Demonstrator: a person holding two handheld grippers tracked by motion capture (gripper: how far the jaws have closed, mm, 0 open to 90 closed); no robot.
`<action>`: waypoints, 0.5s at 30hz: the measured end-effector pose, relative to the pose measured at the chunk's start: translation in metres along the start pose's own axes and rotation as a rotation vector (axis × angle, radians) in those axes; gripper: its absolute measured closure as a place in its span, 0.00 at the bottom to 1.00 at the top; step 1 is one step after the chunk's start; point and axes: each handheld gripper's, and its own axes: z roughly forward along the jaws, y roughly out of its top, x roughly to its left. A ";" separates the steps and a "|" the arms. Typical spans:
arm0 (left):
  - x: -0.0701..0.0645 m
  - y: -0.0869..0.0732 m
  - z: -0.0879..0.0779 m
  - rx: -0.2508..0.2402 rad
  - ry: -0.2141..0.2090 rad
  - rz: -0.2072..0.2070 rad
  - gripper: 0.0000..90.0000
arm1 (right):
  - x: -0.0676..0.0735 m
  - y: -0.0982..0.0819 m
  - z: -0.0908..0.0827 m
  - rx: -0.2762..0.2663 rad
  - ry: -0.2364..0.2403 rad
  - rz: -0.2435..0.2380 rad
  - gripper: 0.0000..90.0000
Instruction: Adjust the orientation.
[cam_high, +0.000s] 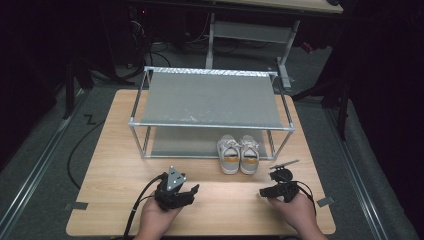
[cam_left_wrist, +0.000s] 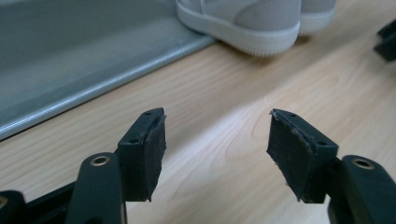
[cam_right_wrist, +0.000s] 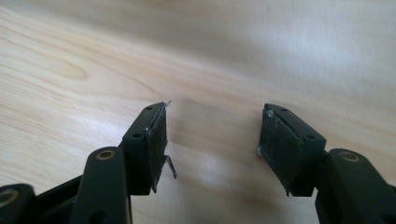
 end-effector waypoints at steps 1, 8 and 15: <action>-0.003 0.002 0.004 -0.006 0.002 0.000 0.40 | 0.001 -0.005 0.001 -0.068 0.017 -0.015 0.47; -0.023 0.016 0.038 -0.029 0.005 -0.011 0.40 | 0.003 -0.027 0.016 -0.346 0.065 -0.087 0.52; -0.027 0.018 0.054 -0.059 0.003 -0.020 0.41 | 0.005 -0.029 0.013 -0.509 0.066 -0.137 0.54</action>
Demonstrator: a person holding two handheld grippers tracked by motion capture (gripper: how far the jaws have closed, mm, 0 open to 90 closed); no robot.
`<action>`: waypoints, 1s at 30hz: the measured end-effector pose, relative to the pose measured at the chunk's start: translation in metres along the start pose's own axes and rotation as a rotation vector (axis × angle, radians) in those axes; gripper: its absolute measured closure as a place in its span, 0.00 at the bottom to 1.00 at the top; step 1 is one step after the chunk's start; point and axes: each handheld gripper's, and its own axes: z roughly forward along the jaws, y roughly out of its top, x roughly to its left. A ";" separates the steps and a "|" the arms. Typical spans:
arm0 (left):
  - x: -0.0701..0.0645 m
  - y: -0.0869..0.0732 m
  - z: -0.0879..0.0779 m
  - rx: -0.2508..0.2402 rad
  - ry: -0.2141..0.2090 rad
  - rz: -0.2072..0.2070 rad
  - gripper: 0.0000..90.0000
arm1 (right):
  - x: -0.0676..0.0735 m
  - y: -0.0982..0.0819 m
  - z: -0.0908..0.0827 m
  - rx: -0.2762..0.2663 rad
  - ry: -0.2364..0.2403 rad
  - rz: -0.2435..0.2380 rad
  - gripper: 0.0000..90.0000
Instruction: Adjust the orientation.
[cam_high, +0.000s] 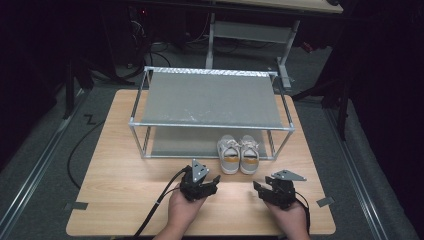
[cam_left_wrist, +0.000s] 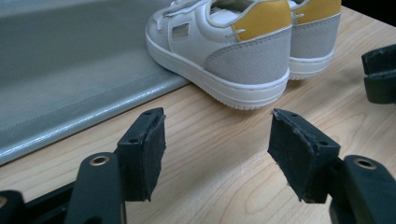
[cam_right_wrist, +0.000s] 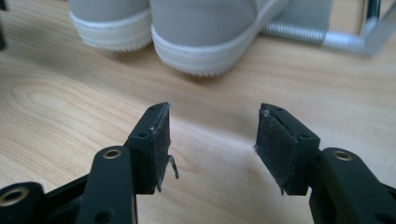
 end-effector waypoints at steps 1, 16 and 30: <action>-0.001 0.000 0.001 0.001 -0.004 0.002 0.41 | 0.001 -0.001 -0.001 -0.023 -0.010 -0.018 0.55; -0.020 0.016 0.033 -0.020 -0.019 -0.004 0.42 | 0.008 0.013 0.007 -0.117 0.007 -0.047 0.53; -0.019 0.023 0.049 -0.028 -0.020 -0.041 0.38 | 0.002 0.031 0.029 -0.115 0.016 -0.040 0.43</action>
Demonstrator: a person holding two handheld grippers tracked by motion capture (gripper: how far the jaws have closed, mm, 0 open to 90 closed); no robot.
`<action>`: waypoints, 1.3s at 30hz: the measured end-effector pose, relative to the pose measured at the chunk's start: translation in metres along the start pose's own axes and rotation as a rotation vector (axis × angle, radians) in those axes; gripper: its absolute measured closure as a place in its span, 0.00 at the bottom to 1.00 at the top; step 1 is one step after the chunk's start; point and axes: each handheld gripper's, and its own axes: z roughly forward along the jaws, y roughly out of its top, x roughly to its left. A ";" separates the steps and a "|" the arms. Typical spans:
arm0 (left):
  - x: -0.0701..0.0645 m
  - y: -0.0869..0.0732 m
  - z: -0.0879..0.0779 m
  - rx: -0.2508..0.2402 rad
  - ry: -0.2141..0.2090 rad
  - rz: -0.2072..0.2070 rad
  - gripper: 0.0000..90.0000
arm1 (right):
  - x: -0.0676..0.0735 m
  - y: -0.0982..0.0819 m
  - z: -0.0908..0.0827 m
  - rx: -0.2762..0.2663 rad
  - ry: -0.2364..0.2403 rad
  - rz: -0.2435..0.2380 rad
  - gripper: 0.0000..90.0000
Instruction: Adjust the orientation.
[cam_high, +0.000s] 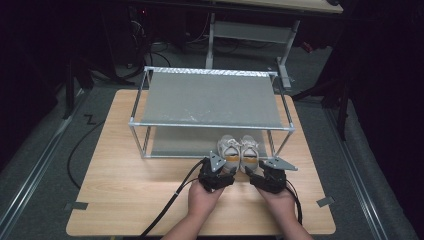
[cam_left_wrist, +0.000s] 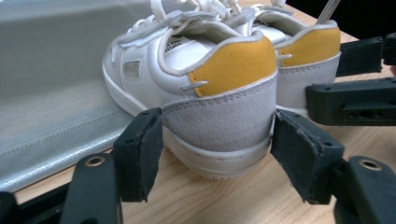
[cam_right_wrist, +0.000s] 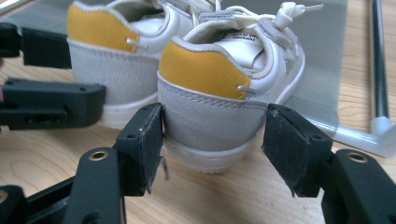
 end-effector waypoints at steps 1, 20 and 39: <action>0.000 0.000 0.001 -0.004 -0.006 -0.001 0.38 | -0.001 0.000 0.001 -0.007 0.007 -0.001 0.43; 0.023 0.018 0.028 0.026 0.036 0.012 0.40 | -0.004 0.017 0.030 -0.027 -0.034 -0.011 0.46; 0.046 0.033 0.054 0.059 0.045 0.048 0.41 | -0.016 0.030 0.063 -0.029 -0.055 -0.010 0.47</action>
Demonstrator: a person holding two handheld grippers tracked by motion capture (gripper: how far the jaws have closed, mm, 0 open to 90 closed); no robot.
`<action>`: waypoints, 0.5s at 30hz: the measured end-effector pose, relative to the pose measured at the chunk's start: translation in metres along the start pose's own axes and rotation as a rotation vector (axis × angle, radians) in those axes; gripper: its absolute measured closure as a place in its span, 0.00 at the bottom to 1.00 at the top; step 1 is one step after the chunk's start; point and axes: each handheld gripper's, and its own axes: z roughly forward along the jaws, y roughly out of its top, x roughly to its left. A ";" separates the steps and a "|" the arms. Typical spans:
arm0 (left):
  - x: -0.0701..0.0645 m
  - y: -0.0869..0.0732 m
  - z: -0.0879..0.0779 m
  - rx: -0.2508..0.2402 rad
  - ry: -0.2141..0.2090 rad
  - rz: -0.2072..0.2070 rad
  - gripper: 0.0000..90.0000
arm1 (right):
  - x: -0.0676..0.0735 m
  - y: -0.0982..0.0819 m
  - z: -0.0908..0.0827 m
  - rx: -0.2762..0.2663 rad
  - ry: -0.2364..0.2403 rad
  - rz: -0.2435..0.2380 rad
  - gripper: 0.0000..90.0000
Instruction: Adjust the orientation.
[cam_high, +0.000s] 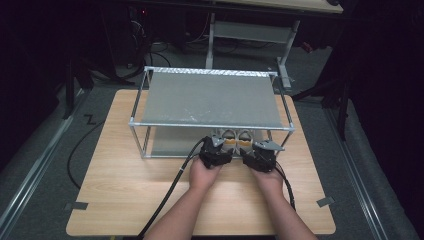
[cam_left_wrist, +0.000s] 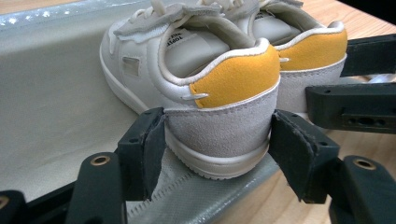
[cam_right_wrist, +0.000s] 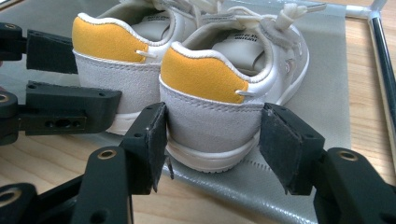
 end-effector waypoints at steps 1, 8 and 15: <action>0.001 0.000 0.001 -0.004 -0.003 0.001 0.41 | 0.000 -0.001 0.001 0.002 0.000 0.004 0.47; 0.005 0.003 0.006 0.004 -0.002 0.004 0.41 | -0.001 0.002 0.007 0.007 -0.010 0.003 0.47; 0.005 0.003 0.008 0.008 0.003 0.001 0.41 | -0.001 0.004 0.010 0.015 -0.022 0.000 0.47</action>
